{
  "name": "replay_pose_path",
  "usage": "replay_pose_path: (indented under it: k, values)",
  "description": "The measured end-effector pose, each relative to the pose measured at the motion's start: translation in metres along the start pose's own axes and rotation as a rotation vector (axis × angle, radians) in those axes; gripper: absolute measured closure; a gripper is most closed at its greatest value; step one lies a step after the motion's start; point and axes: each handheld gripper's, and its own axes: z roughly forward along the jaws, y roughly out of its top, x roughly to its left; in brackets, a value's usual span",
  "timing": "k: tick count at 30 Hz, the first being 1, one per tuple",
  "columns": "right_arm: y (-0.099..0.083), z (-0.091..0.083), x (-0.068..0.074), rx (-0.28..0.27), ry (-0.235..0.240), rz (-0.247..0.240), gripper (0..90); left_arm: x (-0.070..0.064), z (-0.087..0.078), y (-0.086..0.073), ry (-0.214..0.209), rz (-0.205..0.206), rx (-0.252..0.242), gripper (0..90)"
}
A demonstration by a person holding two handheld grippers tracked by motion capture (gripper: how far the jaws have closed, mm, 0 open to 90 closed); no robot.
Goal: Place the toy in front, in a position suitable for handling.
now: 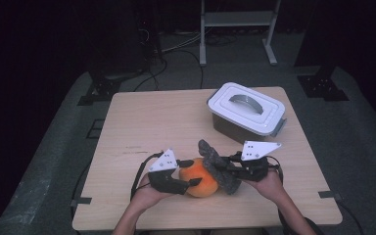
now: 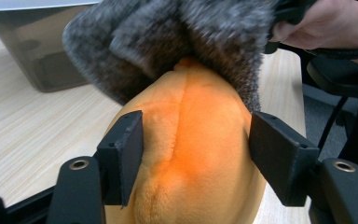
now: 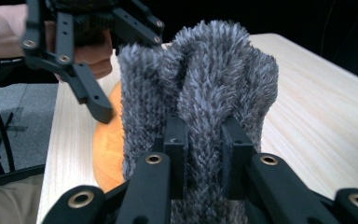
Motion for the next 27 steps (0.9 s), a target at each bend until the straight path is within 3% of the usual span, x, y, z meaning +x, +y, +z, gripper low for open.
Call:
replay_pose_path:
  k: [6,10,13,15,20,25,27]
  values:
    - [-0.01,-0.002,-0.008,0.006,-0.006,0.036,75.1,0.004,-0.005,0.001,0.005,-0.002,-0.016,20.1]
    - [-0.014,-0.003,-0.012,0.012,-0.005,0.044,75.1,0.008,0.001,-0.006,0.022,-0.015,0.017,12.7]
    - [-0.016,-0.003,-0.013,0.02,-0.01,0.044,75.1,0.008,0.009,-0.012,-0.001,-0.021,0.048,12.7]
    - [-0.017,-0.004,-0.015,0.025,-0.017,0.045,75.1,0.007,0.011,-0.013,-0.01,-0.014,0.043,17.6]
    - [-0.015,-0.007,-0.014,0.022,-0.021,0.044,75.1,0.002,0.006,-0.011,0.01,0.041,0.045,40.7]
    - [0.001,-0.015,-0.007,-0.062,-0.004,0.025,75.3,0.0,0.001,-0.006,0.036,0.087,0.048,45.7]
    - [0.005,-0.014,-0.003,-0.058,0.002,0.009,75.3,-0.002,0.001,-0.005,0.039,0.092,0.046,46.2]
